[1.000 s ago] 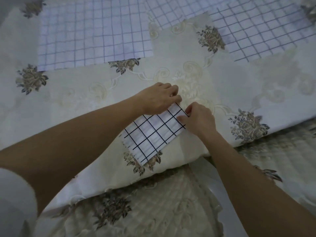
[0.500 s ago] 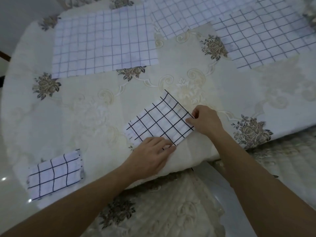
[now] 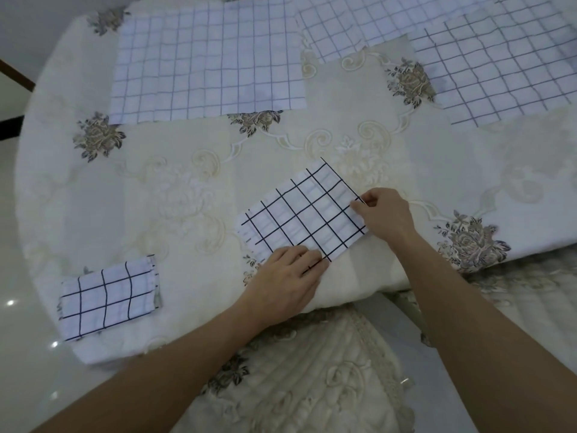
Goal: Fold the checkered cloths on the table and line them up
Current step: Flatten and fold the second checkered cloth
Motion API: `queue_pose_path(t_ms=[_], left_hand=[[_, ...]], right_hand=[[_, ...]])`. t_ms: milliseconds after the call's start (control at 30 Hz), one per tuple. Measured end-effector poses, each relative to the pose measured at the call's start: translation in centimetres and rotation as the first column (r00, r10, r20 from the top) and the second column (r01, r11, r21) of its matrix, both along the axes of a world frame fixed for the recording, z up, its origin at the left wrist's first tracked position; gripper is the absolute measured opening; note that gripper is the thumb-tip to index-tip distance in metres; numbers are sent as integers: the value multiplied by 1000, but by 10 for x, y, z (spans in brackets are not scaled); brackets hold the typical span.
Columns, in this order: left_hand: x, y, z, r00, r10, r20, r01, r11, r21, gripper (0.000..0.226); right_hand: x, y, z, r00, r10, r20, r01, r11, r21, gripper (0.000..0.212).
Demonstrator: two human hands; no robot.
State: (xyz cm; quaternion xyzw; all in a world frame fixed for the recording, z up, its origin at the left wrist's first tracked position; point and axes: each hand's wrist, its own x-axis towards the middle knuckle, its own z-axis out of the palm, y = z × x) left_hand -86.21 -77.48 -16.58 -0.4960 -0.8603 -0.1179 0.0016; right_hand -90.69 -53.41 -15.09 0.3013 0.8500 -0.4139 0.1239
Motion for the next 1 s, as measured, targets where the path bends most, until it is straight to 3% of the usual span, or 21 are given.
queue_pose_path(t_ms=[200,367,533,700,833,1000], left_hand=[[9,3,4,1000,29,7,-28,997,-65,37],[15,2,2,996,74,51,-67,990,-122,43],[16,2,4,989,112,99,-97,985,-145,46],[18,-24,18,963,191,192,-172,979,-113,51],[22,-84,16,930,342,133,-298,916,-269,64],[25,-101,2,931,346,117,-281,884,-374,69]], right_hand=[[3,-3,4,997,-14,-70,15,1000,9,13],[17,-25,20,952,1,-308,23,997,72,13],[40,-73,39,817,230,-529,-86,955,283,8],[54,-105,31,750,384,-539,-145,890,432,7],[57,-121,22,713,481,-510,-191,833,519,11],[65,-135,9,643,584,-496,-247,770,588,12]])
